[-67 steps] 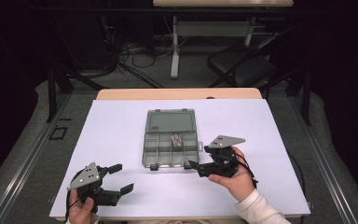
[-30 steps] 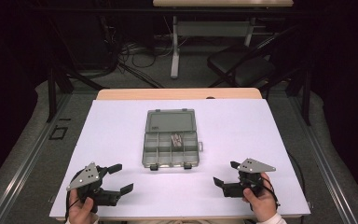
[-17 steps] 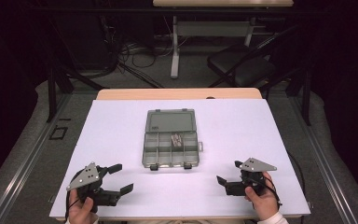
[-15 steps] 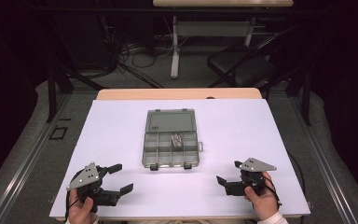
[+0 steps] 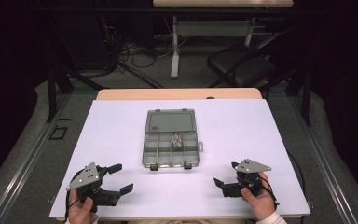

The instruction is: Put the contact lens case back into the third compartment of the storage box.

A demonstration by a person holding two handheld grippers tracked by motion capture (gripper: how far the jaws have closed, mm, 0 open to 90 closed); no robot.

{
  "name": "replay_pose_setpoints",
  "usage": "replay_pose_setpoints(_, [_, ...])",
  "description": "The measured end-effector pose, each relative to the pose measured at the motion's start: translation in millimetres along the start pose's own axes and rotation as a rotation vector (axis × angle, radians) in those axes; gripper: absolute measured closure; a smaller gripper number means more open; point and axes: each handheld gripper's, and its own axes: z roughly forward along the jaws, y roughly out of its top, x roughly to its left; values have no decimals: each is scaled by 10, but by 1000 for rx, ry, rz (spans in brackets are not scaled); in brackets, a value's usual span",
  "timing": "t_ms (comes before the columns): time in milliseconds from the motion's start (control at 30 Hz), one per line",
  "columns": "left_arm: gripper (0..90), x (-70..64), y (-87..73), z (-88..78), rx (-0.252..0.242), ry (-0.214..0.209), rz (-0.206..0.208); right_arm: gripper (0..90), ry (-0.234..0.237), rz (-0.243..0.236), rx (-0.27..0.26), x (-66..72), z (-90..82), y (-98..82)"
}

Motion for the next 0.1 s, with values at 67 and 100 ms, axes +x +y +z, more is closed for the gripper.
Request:
replay_pose_setpoints(67, [158,4,0,2,1,-4,0,75,-1,-2,1,2,-1,0])
replay_pose_setpoints(100, [158,5,0,3,1,-5,0,72,-1,-6,1,3,-1,0])
